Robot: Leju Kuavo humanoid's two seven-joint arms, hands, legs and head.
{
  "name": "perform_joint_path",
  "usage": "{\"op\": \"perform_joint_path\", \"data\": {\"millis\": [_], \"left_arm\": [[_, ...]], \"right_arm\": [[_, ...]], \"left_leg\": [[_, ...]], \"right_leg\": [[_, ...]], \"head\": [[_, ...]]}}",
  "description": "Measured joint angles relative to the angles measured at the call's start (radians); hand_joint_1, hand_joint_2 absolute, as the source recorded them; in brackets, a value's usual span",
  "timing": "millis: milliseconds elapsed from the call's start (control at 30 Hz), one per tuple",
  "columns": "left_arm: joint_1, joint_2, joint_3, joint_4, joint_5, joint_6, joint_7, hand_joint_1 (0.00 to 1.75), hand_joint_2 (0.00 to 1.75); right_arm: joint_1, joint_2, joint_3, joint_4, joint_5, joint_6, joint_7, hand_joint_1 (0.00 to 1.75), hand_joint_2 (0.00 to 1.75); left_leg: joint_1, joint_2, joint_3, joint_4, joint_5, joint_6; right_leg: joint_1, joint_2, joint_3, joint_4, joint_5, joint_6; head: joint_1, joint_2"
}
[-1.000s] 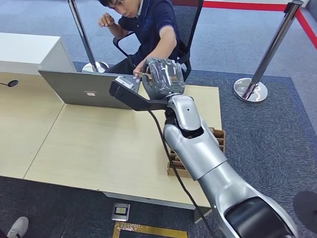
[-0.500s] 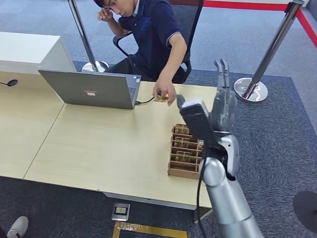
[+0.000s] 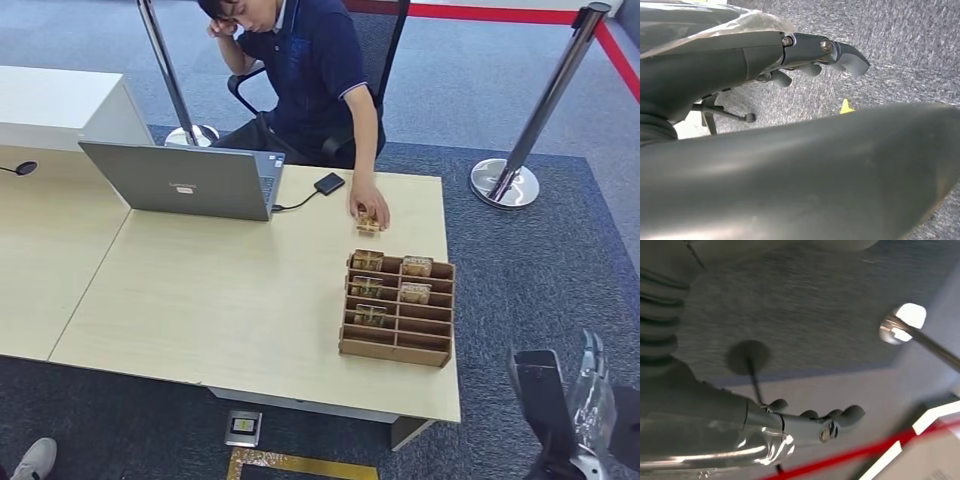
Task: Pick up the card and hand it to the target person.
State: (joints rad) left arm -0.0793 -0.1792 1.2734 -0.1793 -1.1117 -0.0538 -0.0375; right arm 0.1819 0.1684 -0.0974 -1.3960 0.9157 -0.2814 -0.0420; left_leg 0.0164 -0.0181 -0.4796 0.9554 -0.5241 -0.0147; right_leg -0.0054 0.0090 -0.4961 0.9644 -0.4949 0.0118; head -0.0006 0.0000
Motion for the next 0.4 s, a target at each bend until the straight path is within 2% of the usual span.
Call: {"op": "perform_joint_path", "data": {"millis": [100,167,300,400], "left_arm": [[-0.001,-0.005,0.0,0.0,-0.004,0.0,0.0,0.0,0.0],[-0.001,-0.007,0.0,0.0,-0.009,0.002,0.0,0.0,0.0],[-0.003,-0.01,0.0,0.0,-0.024,0.007,0.001,0.0,0.0],[-0.004,-0.01,-0.001,0.0,-0.033,0.007,0.004,0.0,0.0]], "right_arm": [[-0.077,-0.018,-0.16,0.333,0.038,-0.073,-0.024,0.0,1.75],[-0.126,-0.033,-0.236,0.538,0.063,-0.091,0.003,0.0,1.75],[-0.183,-0.045,-0.324,0.846,0.09,0.006,0.134,0.0,1.75],[-0.198,-0.045,-0.351,0.965,0.092,0.066,0.208,0.0,1.75]], "left_leg": [[-0.001,0.0,0.0,0.0,0.001,0.002],[-0.001,0.0,0.0,0.001,0.001,0.002],[-0.001,0.0,0.0,0.001,0.001,0.002],[0.0,0.0,0.0,0.0,0.001,0.002]], "right_leg": [[0.0,0.0,0.0,0.0,0.001,0.002],[-0.001,0.0,0.0,0.0,0.002,0.002],[-0.001,0.0,-0.001,0.0,0.002,0.002],[0.0,0.0,-0.002,0.001,0.001,0.001]], "head": [[0.0,0.0],[0.0,0.0],[0.0,0.0],[0.0,0.0]]}}
